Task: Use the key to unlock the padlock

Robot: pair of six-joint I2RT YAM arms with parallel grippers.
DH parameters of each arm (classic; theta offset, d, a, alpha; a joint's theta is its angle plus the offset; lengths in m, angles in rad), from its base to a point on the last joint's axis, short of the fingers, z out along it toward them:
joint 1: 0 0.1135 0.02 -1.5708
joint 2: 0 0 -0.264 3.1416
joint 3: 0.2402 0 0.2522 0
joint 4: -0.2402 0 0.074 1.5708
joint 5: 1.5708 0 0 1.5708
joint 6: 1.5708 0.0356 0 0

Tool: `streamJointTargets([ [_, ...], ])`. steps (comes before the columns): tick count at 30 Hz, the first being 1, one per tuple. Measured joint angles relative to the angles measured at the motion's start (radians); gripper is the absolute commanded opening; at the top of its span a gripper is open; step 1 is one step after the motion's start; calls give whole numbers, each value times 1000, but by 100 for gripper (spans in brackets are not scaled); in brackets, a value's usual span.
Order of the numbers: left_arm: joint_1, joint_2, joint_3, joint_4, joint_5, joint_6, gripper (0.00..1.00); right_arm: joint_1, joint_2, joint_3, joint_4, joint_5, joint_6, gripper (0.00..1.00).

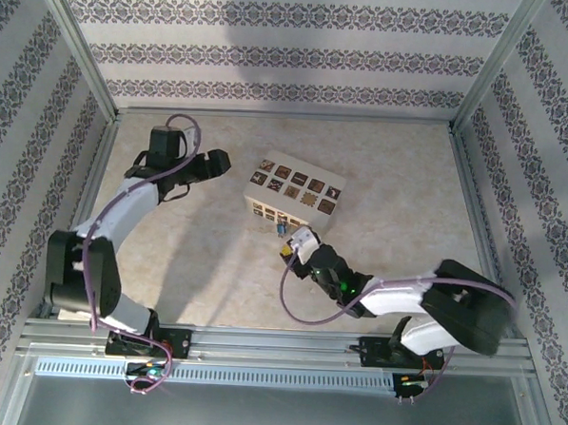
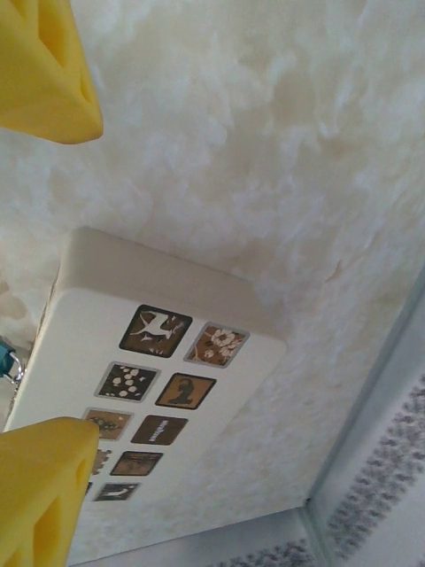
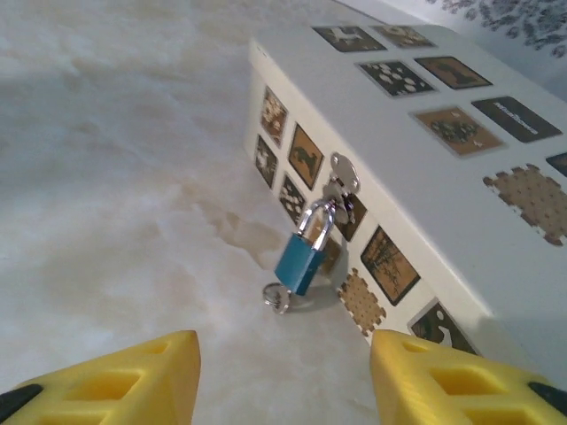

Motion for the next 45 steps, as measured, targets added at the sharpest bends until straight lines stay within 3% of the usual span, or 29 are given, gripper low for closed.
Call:
streamJointTargets([
  [4, -7, 156, 105, -32, 104, 32, 77, -118, -116, 51, -180, -191, 205, 70],
  [9, -36, 317, 214, -67, 169, 60, 75, -254, -130, 58, -275, -386, 457, 74],
  [15, -67, 433, 286, -97, 217, 66, 71, -291, -80, 59, -303, -502, 586, 77],
  [24, -80, 469, 274, -121, 227, 84, 65, -359, 13, 121, -306, -554, 615, 78],
  [32, -80, 354, 74, -5, 236, 43, 63, -448, 62, 155, -307, -599, 565, 81],
  [45, -95, 169, -209, 198, 196, -113, 63, -568, 225, 237, -207, -794, 421, 81],
])
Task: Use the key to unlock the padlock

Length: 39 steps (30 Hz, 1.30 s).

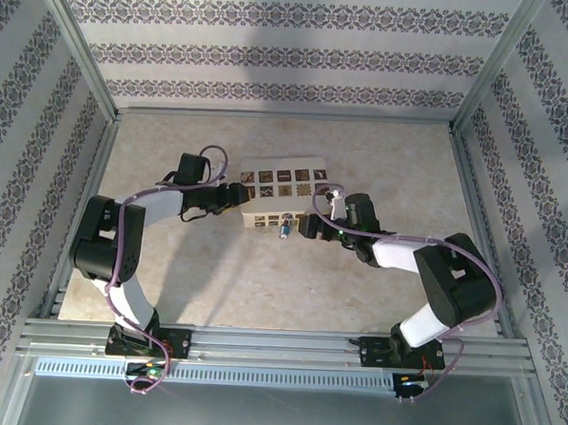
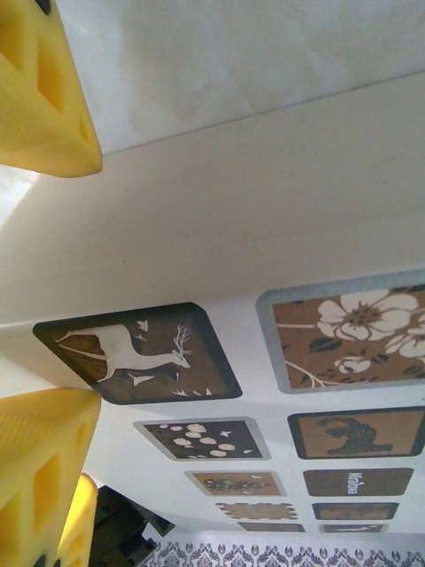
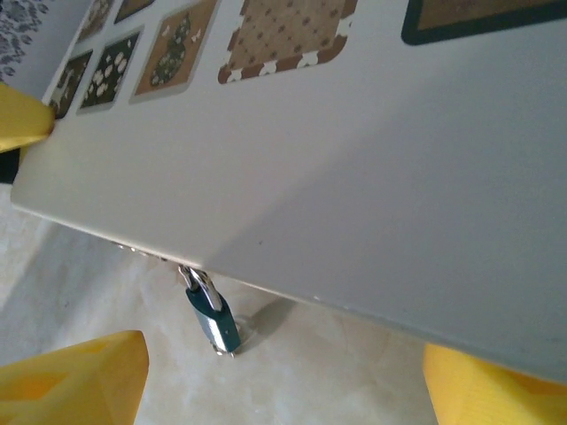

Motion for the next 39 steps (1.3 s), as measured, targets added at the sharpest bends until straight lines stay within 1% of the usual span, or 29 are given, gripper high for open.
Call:
streamJointTargets([
  [4, -7, -42, -49, 21, -21, -29, 62, 1, 2, 0, 18, -13, 3, 79],
  [7, -9, -62, -79, 40, -29, -48, 63, 13, -25, -21, 26, -6, 12, 78],
  [10, -13, -79, -100, 57, -37, -66, 62, 59, -75, -64, 37, 19, 28, 75],
  [13, -13, -85, -113, 71, -40, -76, 62, 121, -82, -100, 77, 43, 50, 70],
  [17, -13, -87, -122, 89, -40, -87, 62, 179, -23, -116, 154, 79, 84, 66],
  [21, -14, -87, -126, 96, -40, -93, 62, 206, 53, -114, 219, 130, 105, 62],
  [24, -15, -87, -126, 98, -40, -96, 62, 206, 101, -104, 272, 147, 121, 59],
  [29, -17, -88, -126, 99, -41, -97, 62, 206, 164, -67, 326, 163, 142, 52],
  [32, -17, -89, -126, 98, -41, -97, 62, 206, 183, -59, 344, 166, 144, 48],
  [37, -17, -89, -126, 98, -44, -97, 62, 206, 197, -56, 358, 169, 143, 40],
  [39, -18, -89, -126, 98, -44, -97, 62, 206, 202, -55, 362, 170, 143, 39],
])
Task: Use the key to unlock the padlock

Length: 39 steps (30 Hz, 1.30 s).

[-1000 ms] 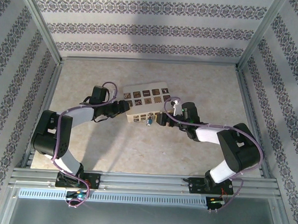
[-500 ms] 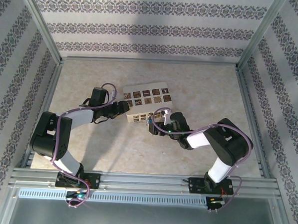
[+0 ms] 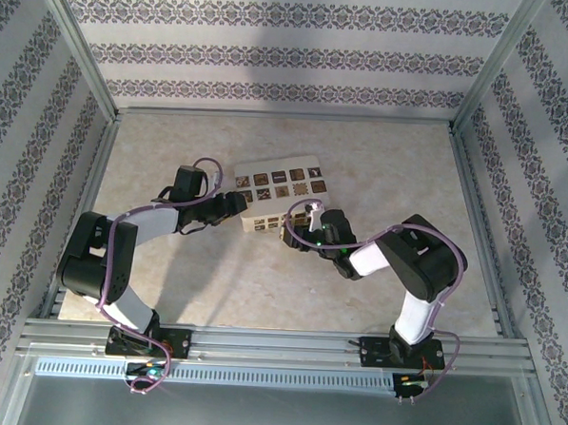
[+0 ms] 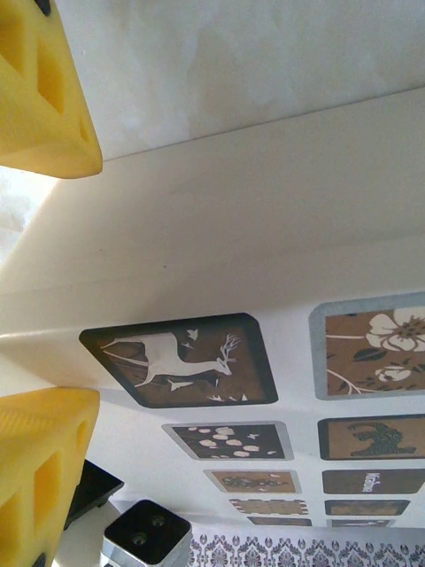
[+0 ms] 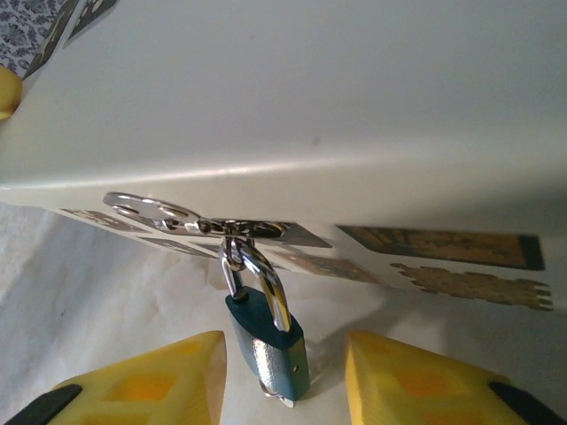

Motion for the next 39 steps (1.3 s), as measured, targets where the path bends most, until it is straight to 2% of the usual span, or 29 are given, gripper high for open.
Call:
streamJointTargets([
  [8, 0, -2, 0, -1, -1, 0, 62, 0, 12, 8, 15, -2, 1, 34],
  [25, -2, -33, -35, 9, -21, -12, 61, 5, 10, 8, 11, 26, 31, 9],
  [34, -16, -88, -85, 16, -49, -38, 61, 26, -72, 5, -106, 113, 95, 4],
  [39, -47, -111, -103, 16, -68, -53, 61, 44, -142, 22, -257, 176, 159, 4],
])
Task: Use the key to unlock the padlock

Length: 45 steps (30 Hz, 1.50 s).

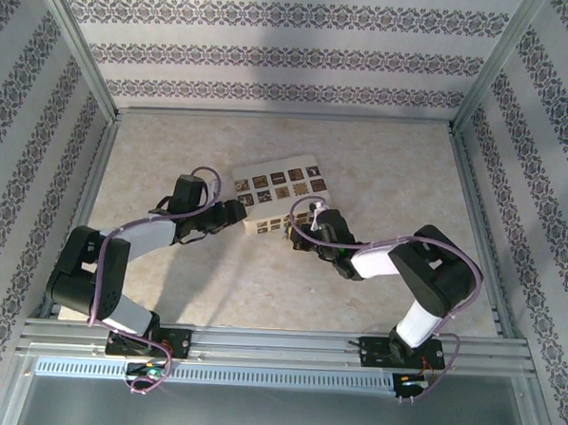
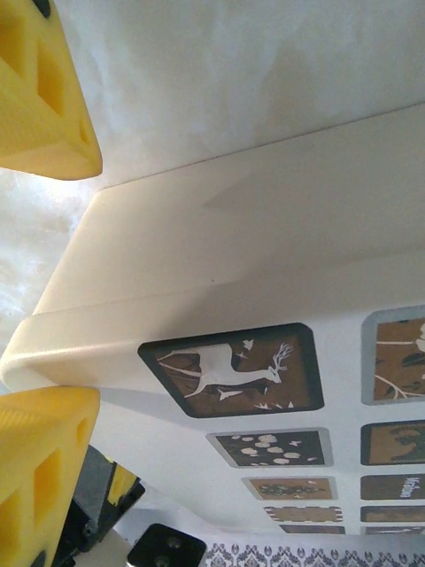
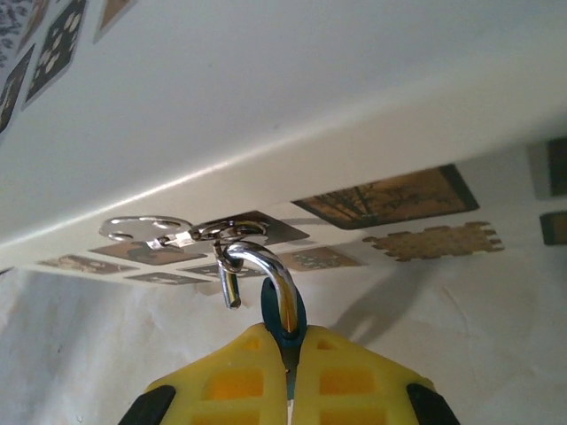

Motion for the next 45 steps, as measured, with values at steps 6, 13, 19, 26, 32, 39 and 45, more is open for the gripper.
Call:
streamJointTargets([
  [6, -34, -27, -6, -19, -41, -16, 61, 36, -43, 138, -341, 127, 63, 1],
  [13, -67, -42, -8, -31, -81, -34, 61, 119, -42, 302, -683, 336, 73, 0],
  [19, -82, -40, -11, -38, -98, -47, 61, 135, 2, 373, -834, 430, 94, 1],
  [26, -85, -19, -26, -46, -113, -52, 61, 152, 71, 457, -938, 505, 119, 11],
  [32, -86, -18, -26, -46, -116, -55, 61, 166, 75, 462, -963, 527, 115, 30],
  [39, -86, -18, -26, -46, -117, -56, 61, 188, -19, 426, -980, 527, 98, 51],
  [45, -86, -18, -26, -48, -120, -55, 61, 211, -224, 303, -971, 510, 60, 65],
])
